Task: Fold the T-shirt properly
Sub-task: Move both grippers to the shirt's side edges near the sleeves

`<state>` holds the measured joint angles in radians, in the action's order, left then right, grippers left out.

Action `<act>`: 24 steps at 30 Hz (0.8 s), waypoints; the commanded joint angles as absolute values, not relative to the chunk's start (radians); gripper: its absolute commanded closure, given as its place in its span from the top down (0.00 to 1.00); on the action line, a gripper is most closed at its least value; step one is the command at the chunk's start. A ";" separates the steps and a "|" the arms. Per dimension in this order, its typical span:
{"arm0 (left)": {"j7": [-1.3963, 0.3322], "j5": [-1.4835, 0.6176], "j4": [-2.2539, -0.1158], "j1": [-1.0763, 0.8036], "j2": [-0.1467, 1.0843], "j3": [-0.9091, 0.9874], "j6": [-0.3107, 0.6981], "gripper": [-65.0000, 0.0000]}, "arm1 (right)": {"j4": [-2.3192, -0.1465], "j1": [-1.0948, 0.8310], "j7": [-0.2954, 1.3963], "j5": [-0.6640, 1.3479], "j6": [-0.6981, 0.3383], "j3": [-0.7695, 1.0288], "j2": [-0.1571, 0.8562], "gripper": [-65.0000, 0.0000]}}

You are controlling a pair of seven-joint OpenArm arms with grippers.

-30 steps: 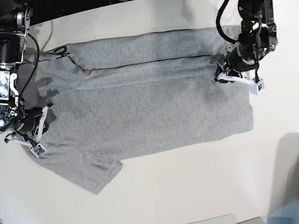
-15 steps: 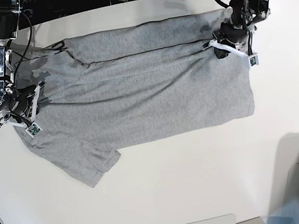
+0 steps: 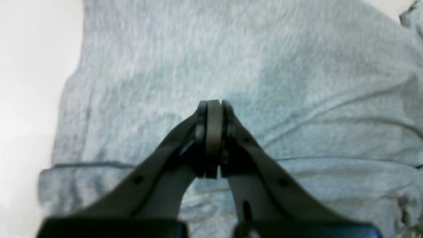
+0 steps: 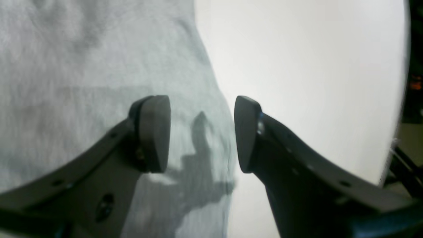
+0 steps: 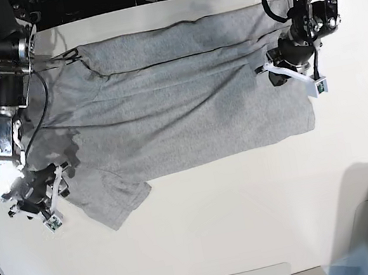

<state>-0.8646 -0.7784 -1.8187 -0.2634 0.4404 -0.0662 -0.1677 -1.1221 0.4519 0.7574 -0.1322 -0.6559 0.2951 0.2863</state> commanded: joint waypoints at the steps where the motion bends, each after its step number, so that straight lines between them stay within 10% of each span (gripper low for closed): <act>1: -0.862 -0.782 -1.834 -0.266 0.446 -0.065 -0.165 0.00 | -1.076 0.527 0.694 -0.128 -0.662 0.291 0.298 0.48; 13: -0.862 -0.782 -1.834 -0.271 0.407 -0.065 -0.165 0.13 | -0.262 0.905 0.182 -0.248 -0.516 0.257 0.315 0.48; 24: -0.862 -0.782 -1.834 -0.271 0.380 -0.062 -0.165 0.13 | -0.136 0.848 0.051 -0.341 -0.412 0.259 0.311 0.48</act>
